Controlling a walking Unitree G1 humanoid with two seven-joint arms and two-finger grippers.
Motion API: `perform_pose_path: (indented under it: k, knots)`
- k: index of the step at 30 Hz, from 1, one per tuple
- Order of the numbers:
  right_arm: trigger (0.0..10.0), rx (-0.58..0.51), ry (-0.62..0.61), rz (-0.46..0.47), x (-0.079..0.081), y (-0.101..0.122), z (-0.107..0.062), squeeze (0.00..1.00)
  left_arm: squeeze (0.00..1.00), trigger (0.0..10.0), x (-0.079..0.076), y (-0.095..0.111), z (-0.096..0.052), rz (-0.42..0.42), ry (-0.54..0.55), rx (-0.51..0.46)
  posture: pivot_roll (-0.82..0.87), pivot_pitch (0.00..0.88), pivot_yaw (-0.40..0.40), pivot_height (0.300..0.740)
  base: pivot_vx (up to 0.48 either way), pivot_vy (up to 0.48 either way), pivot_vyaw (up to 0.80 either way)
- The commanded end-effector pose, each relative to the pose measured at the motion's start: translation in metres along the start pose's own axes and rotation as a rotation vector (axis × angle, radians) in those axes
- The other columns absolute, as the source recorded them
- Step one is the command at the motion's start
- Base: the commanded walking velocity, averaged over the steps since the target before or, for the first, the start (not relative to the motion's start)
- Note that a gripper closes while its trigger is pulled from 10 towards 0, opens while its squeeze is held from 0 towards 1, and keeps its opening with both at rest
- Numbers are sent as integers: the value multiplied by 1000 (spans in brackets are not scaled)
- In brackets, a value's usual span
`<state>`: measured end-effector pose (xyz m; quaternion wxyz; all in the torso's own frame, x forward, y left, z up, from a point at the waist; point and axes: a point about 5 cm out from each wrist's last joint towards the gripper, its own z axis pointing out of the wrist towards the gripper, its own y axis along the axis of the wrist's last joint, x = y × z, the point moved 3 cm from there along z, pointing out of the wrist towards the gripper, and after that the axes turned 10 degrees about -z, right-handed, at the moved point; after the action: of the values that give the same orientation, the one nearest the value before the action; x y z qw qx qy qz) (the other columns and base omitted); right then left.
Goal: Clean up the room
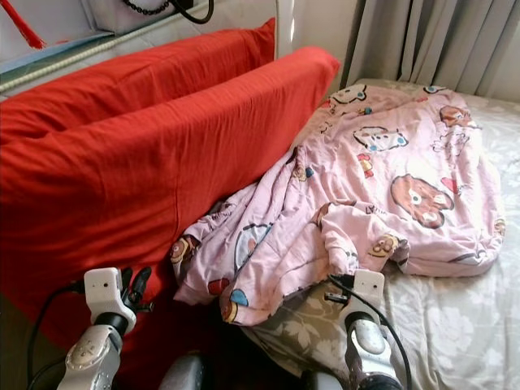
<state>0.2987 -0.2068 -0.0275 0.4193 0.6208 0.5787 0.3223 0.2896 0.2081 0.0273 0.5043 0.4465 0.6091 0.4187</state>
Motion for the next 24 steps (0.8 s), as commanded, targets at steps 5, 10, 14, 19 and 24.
perform_pose_path:
  k: [5,10,14,19,24]
  knots:
    - [10000,-18,-3,12,1,4,1,0,0,10000,3,1,3,2,14,-2,65,0,32,642,0,0,0]
    - [10000,-27,0,20,2,6,1,0,0,10000,5,-3,1,-2,19,-2,69,0,32,642,0,0,0]
    - [10000,-39,7,20,4,8,2,0,0,10000,8,-5,0,-7,33,0,72,0,29,652,0,0,0]
    - [10000,-36,4,24,4,8,2,0,0,10000,9,-7,0,-10,39,5,73,0,29,687,0,0,0]
    - [10000,-35,4,25,3,8,2,0,0,10000,11,-11,-1,-16,49,16,71,0,27,707,0,0,0]
